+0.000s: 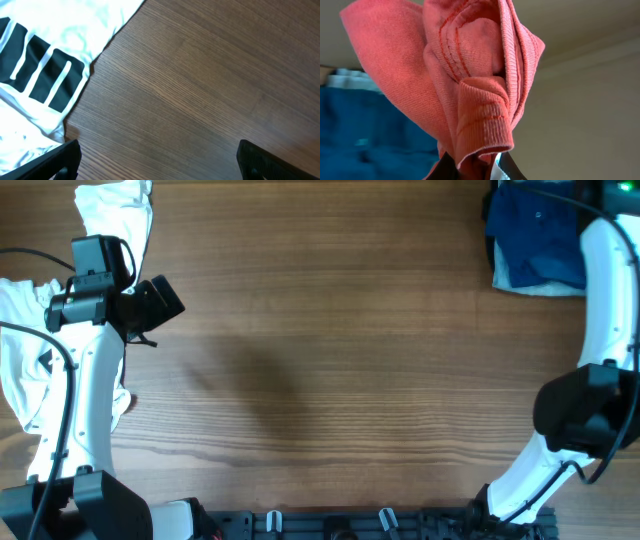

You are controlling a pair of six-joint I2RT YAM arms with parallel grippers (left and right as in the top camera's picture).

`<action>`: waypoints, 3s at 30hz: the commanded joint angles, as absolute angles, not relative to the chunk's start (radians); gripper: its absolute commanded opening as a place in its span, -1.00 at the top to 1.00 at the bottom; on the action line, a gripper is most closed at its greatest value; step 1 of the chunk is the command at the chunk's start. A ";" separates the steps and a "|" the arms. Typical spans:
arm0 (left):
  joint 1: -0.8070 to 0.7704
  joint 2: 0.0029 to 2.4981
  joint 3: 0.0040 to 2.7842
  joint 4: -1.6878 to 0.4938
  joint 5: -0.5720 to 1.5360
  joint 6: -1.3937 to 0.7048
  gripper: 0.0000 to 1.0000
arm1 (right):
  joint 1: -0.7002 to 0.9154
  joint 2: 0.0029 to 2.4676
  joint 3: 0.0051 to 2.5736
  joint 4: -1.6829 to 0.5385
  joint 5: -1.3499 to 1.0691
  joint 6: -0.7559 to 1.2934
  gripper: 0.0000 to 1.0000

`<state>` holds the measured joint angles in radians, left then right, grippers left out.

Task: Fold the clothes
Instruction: 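Carry the red bundle to the blue garment stack at top right, then lower the red bundle onto the blue stack and open the right gripper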

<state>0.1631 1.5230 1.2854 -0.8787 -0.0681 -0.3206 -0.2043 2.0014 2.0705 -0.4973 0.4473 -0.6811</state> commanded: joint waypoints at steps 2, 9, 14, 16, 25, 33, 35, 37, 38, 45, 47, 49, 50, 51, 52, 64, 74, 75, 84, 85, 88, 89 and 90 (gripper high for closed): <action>0.167 1.522 1.276 -0.868 -0.056 -0.323 -0.99 | -0.248 2.058 2.081 -0.444 0.414 -0.762 0.91; 0.167 1.522 1.276 -0.856 -0.052 -0.323 -1.00 | -0.268 2.132 2.081 -0.455 0.390 -0.756 0.92; 0.166 1.522 1.276 -0.846 -0.041 -0.323 -1.00 | -0.266 2.183 2.081 -0.472 0.380 -0.729 0.91; 0.166 1.522 1.276 -0.846 -0.041 -0.323 -0.99 | -0.266 2.205 2.081 -0.483 0.380 -0.730 0.91; 0.166 1.522 1.276 -0.845 -0.041 -0.323 -0.99 | -0.245 2.240 2.079 -0.616 0.190 -0.696 0.88; 0.167 1.522 1.276 -0.845 -0.041 -0.323 -1.00 | -0.153 2.240 2.079 -0.754 0.007 -0.675 0.00; 0.167 1.522 1.276 -0.845 -0.041 -0.323 -0.99 | -0.123 2.240 2.079 -0.776 -0.045 -0.674 -0.23; 0.167 1.522 1.276 -0.845 -0.041 -0.323 -0.99 | -0.097 2.240 2.079 -0.776 -0.046 -0.673 -0.64; 0.167 1.522 1.276 -0.845 -0.041 -0.323 -0.99 | -0.088 2.240 2.079 -0.776 -0.046 -0.672 -0.67; 0.167 1.522 1.276 -0.845 -0.042 -0.323 -0.99 | -0.081 2.212 2.082 -0.705 -0.002 -0.471 -0.68; 0.167 1.522 1.276 -0.842 -0.042 -0.323 -0.99 | -0.108 2.187 2.082 -0.680 -0.036 -0.423 -0.77; 0.167 1.522 1.276 -0.838 -0.042 -0.323 -0.99 | -0.135 2.166 2.082 -0.654 -0.075 -0.381 -0.84; 0.167 1.522 1.276 -0.835 -0.042 -0.323 -1.00 | -0.146 2.159 2.082 -0.642 -0.088 -0.361 -0.88; 0.167 1.522 1.276 -0.833 -0.041 -0.323 -1.00 | -0.163 2.154 2.082 -0.625 -0.102 -0.332 -0.91; 0.167 1.522 1.276 -0.830 -0.042 -0.323 -1.00 | -0.179 2.150 2.082 -0.609 -0.117 -0.304 -0.97; 0.167 1.522 1.276 -0.826 -0.041 -0.323 -0.99 | -0.364 2.188 2.079 -0.537 -0.233 -0.208 -0.99; 0.167 1.522 1.276 -0.826 -0.042 -0.323 -0.99 | -0.390 2.434 2.079 -0.417 -0.239 -0.076 -0.99; 0.167 1.522 1.276 -0.826 -0.042 -0.323 -1.00 | -0.388 2.458 2.079 -0.408 -0.239 -0.075 -1.00; 0.167 1.522 1.276 -0.827 -0.041 -0.323 -0.99 | -0.350 2.676 2.079 -0.403 -0.249 -0.068 -0.99; 0.167 1.522 1.276 -0.827 -0.041 -0.323 -0.99 | -0.347 2.675 2.079 -0.401 -0.249 -0.068 -0.99; 0.167 1.522 1.276 -0.827 -0.041 -0.323 -0.99 | -0.346 2.626 2.080 -0.391 -0.249 -0.069 -1.00; 0.167 1.522 1.276 -0.827 -0.041 -0.323 -0.99 | -0.347 2.580 2.080 -0.390 -0.249 -0.073 -0.99; 0.167 1.522 1.276 -0.827 -0.042 -0.323 -0.99 | -0.347 2.548 2.080 -0.392 -0.249 -0.075 -1.00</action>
<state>0.1631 1.5230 1.2846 -0.8295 -0.0532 -0.3210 -0.3782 2.5122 2.1376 -0.3557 -0.2279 -0.0978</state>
